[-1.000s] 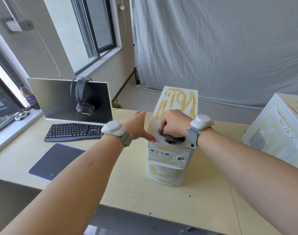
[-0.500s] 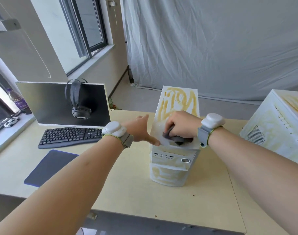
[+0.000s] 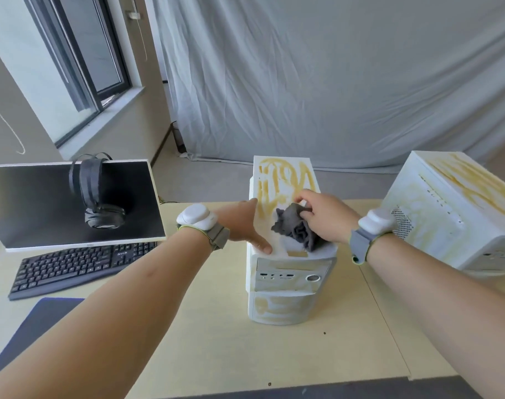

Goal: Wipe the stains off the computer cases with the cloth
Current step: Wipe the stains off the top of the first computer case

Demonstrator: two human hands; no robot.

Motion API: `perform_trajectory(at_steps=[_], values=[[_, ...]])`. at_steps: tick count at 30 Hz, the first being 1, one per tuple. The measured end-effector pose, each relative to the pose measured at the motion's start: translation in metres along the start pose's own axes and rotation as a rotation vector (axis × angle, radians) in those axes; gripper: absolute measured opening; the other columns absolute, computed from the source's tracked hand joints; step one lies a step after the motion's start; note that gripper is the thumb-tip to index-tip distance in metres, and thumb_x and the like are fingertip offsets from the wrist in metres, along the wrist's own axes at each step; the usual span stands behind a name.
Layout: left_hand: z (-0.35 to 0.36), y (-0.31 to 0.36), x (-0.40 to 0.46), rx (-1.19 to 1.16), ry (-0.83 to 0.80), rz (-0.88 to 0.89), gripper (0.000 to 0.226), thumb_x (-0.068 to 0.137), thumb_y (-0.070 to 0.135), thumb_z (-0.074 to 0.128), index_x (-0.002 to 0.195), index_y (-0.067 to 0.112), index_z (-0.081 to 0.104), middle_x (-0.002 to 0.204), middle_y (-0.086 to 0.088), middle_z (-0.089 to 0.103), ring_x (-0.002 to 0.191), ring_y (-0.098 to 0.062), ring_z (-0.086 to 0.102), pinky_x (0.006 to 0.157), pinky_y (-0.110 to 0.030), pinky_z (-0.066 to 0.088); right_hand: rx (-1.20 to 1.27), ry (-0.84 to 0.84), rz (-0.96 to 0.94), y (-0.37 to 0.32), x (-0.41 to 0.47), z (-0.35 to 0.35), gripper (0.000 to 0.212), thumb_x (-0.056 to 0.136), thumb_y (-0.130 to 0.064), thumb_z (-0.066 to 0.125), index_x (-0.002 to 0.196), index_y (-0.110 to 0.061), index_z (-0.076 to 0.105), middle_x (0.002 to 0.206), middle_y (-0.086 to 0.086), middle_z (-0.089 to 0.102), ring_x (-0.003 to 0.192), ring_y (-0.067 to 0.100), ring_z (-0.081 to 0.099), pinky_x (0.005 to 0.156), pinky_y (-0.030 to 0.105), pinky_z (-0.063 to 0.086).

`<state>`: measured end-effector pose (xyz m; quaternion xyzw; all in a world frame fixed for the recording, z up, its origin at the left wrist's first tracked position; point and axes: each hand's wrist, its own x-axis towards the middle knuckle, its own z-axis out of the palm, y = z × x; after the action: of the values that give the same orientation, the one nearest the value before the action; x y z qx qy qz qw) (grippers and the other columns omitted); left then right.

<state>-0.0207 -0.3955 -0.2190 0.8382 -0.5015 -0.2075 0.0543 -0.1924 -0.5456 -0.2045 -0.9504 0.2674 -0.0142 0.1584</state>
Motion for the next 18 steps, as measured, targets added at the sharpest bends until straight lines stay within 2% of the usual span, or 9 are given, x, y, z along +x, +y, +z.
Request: perform_trajectory(at_steps=[3,6,8,10,11,13,14,16,18], values=[[0.002,-0.003,0.005,-0.016,0.020,-0.005,0.125,0.050,0.079,0.083,0.146,0.016,0.033,0.138,0.001,0.053,0.124,-0.027,0.055,0.099,-0.039,0.047,0.009,0.062,-0.078,-0.020,-0.007,0.014,0.039,0.101,-0.020,0.046,0.136,-0.034,0.053,0.123,-0.002,0.060,0.112,0.026,0.056,0.089,0.036,0.046],[0.003,-0.010,0.011,-0.016,0.030,-0.018,0.131,0.029,0.091,0.075,0.136,0.023,0.041,0.125,0.004,0.057,0.110,-0.023,0.061,0.091,-0.043,0.054,-0.018,0.052,-0.232,-0.043,-0.011,0.036,0.038,0.096,-0.012,0.051,0.127,-0.030,0.065,0.118,-0.001,0.058,0.112,0.025,0.049,0.095,0.029,0.035],[0.003,-0.010,0.010,0.001,0.022,-0.018,0.131,0.030,0.089,0.077,0.135,0.021,0.040,0.125,0.004,0.055,0.106,-0.023,0.061,0.090,-0.043,0.055,-0.028,0.035,-0.220,-0.045,-0.010,0.040,0.037,0.093,-0.007,0.053,0.119,-0.025,0.072,0.114,-0.001,0.056,0.109,0.025,0.046,0.097,0.030,0.037],[0.000,-0.007,0.008,0.011,0.019,-0.003,0.129,0.038,0.084,0.081,0.138,0.016,0.035,0.132,0.002,0.050,0.109,-0.026,0.060,0.092,-0.046,0.054,-0.088,0.010,-0.113,-0.035,-0.001,0.029,0.030,0.086,-0.006,0.059,0.105,-0.022,0.076,0.107,-0.001,0.055,0.103,0.024,0.050,0.091,0.036,0.046],[0.000,-0.007,0.008,0.016,0.019,0.002,0.130,0.040,0.083,0.082,0.139,0.015,0.033,0.135,0.001,0.048,0.111,-0.028,0.059,0.092,-0.048,0.053,-0.149,-0.008,-0.051,-0.030,0.001,0.022,0.025,0.080,-0.005,0.062,0.093,-0.020,0.077,0.101,0.000,0.055,0.096,0.025,0.054,0.083,0.037,0.050],[-0.003,-0.004,0.007,0.027,0.023,0.008,0.133,0.037,0.085,0.081,0.138,0.016,0.030,0.139,-0.001,0.046,0.109,-0.030,0.060,0.090,-0.051,0.054,-0.204,0.000,0.039,-0.029,0.006,0.012,0.017,0.071,-0.002,0.062,0.073,-0.014,0.074,0.083,0.002,0.054,0.079,0.028,0.057,0.065,0.032,0.048],[-0.003,-0.003,0.009,0.034,0.019,0.004,0.138,0.033,0.087,0.079,0.139,0.016,0.029,0.140,-0.002,0.046,0.108,-0.032,0.061,0.090,-0.051,0.054,-0.187,0.019,0.042,-0.033,0.007,0.013,0.016,0.069,-0.003,0.062,0.072,-0.013,0.074,0.079,0.003,0.056,0.077,0.028,0.056,0.064,0.031,0.047],[-0.004,0.001,0.015,0.073,0.023,-0.011,0.153,0.021,0.092,0.074,0.143,0.014,0.025,0.139,-0.003,0.044,0.111,-0.032,0.060,0.092,-0.052,0.053,-0.047,0.065,-0.005,-0.051,0.003,0.020,0.024,0.073,-0.008,0.062,0.084,-0.021,0.078,0.085,0.000,0.067,0.085,0.025,0.060,0.072,0.031,0.051],[-0.003,0.001,0.018,0.119,0.009,-0.063,0.161,0.019,0.094,0.073,0.148,0.012,0.023,0.138,-0.004,0.043,0.114,-0.030,0.058,0.095,-0.050,0.052,0.083,0.061,-0.074,-0.069,-0.003,0.028,0.032,0.079,-0.008,0.058,0.092,-0.028,0.079,0.090,-0.006,0.065,0.088,0.019,0.059,0.074,0.028,0.047]])
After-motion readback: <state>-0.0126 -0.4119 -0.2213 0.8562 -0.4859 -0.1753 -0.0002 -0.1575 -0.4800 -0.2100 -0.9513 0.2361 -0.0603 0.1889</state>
